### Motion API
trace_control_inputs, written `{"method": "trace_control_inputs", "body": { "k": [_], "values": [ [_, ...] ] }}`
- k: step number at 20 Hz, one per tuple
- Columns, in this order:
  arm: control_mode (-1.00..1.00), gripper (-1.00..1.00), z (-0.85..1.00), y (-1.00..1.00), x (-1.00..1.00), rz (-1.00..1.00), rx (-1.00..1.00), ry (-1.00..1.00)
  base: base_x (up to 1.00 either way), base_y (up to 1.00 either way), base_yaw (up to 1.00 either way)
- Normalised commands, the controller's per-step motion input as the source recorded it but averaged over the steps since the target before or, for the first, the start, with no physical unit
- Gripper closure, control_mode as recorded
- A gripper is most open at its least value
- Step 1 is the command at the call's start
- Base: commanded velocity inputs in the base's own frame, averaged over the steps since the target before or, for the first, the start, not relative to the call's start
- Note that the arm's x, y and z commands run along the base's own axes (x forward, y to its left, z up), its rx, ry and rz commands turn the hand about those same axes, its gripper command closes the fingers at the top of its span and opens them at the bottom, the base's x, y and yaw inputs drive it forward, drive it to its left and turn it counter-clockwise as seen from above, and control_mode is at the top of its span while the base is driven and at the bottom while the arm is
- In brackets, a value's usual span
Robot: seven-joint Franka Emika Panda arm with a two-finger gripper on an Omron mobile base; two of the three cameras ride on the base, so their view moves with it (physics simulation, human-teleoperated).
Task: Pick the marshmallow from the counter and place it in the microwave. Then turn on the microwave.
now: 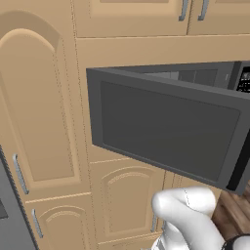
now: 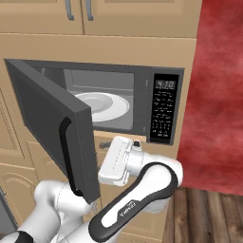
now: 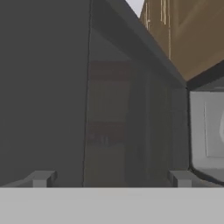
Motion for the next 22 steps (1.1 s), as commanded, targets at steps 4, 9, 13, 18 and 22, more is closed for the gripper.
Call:
{"method": "trace_control_inputs", "body": {
  "k": [4, 9, 13, 18, 22],
  "values": [
    [-1.00, -1.00, 0.00, 0.30, -0.31, 0.00, -0.01, -0.16, 0.00, 0.00, 0.00],
    [-1.00, -1.00, 0.00, 0.25, -0.40, 0.00, -0.01, -0.18, 0.00, 0.00, 0.00],
    [-1.00, -1.00, 0.00, 0.25, -0.43, 0.00, -0.02, -0.19, 0.00, 0.00, 0.00],
    [-1.00, -1.00, 0.00, 0.31, -0.37, 0.00, -0.02, -0.18, 0.00, 0.00, 0.00],
    [-1.00, -1.00, 0.00, 0.33, -0.30, 0.00, -0.02, -0.17, 0.00, 0.00, 0.00]
  ]
}}
